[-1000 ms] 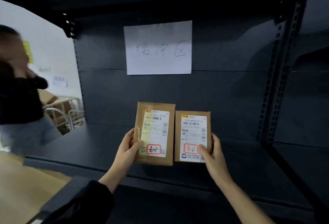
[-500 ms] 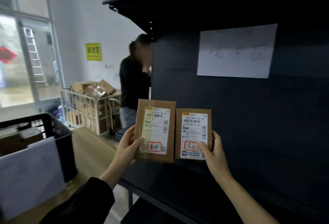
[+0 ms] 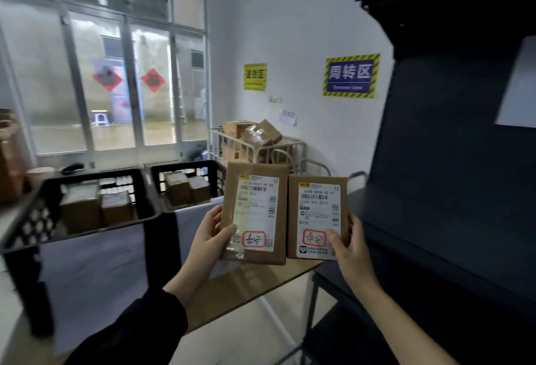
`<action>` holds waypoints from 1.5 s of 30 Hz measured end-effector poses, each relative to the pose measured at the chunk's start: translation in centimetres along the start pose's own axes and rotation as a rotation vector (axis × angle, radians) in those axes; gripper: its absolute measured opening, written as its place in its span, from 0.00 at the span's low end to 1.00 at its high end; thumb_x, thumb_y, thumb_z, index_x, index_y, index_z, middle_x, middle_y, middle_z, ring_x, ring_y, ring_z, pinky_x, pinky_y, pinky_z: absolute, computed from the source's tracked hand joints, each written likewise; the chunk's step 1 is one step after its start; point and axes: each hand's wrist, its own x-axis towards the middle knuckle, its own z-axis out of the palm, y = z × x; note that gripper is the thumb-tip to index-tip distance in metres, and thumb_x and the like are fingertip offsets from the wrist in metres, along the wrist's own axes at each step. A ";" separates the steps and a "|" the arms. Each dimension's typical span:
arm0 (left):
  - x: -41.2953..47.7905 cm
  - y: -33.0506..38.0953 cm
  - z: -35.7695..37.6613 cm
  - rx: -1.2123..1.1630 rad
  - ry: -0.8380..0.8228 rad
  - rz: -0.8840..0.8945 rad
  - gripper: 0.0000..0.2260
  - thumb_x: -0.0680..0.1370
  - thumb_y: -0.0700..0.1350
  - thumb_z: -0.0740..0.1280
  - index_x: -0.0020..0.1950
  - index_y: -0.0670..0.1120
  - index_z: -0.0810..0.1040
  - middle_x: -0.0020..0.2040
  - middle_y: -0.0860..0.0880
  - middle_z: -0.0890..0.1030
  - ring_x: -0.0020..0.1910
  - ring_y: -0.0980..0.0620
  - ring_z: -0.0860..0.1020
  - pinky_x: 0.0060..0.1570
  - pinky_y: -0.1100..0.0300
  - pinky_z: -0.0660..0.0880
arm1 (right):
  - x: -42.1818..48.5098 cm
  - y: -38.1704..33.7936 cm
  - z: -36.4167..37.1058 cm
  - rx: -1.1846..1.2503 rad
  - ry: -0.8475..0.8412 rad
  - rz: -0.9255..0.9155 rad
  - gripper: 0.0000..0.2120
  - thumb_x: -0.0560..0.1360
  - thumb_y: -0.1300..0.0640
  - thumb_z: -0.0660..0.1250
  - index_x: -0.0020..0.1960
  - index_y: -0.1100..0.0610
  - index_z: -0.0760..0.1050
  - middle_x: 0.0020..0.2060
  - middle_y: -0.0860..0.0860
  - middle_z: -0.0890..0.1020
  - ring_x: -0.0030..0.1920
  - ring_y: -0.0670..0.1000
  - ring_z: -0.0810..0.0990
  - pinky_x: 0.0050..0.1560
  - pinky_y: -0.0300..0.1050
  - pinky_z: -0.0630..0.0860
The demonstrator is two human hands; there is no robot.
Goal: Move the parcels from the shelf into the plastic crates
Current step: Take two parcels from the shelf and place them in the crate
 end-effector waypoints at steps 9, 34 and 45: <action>-1.4 2.2 -13.6 0.066 0.254 -0.015 0.19 0.76 0.38 0.65 0.65 0.50 0.68 0.57 0.47 0.78 0.54 0.47 0.80 0.40 0.61 0.81 | 1.2 -0.3 14.9 0.078 -0.243 -0.007 0.19 0.76 0.57 0.65 0.61 0.41 0.63 0.51 0.42 0.78 0.47 0.40 0.81 0.36 0.35 0.78; 12.9 3.3 -33.8 0.296 0.785 0.034 0.20 0.74 0.41 0.69 0.64 0.47 0.69 0.55 0.46 0.80 0.49 0.49 0.81 0.36 0.62 0.80 | 16.1 3.5 46.4 0.276 -0.714 0.039 0.20 0.75 0.56 0.65 0.62 0.42 0.60 0.57 0.55 0.75 0.54 0.54 0.79 0.50 0.53 0.81; 15.9 0.3 -40.3 0.476 0.919 -0.291 0.21 0.74 0.39 0.69 0.65 0.38 0.69 0.54 0.39 0.79 0.48 0.43 0.80 0.44 0.56 0.77 | 17.2 8.7 55.5 0.035 -0.873 0.260 0.25 0.75 0.54 0.65 0.67 0.54 0.58 0.52 0.54 0.77 0.43 0.49 0.82 0.35 0.39 0.79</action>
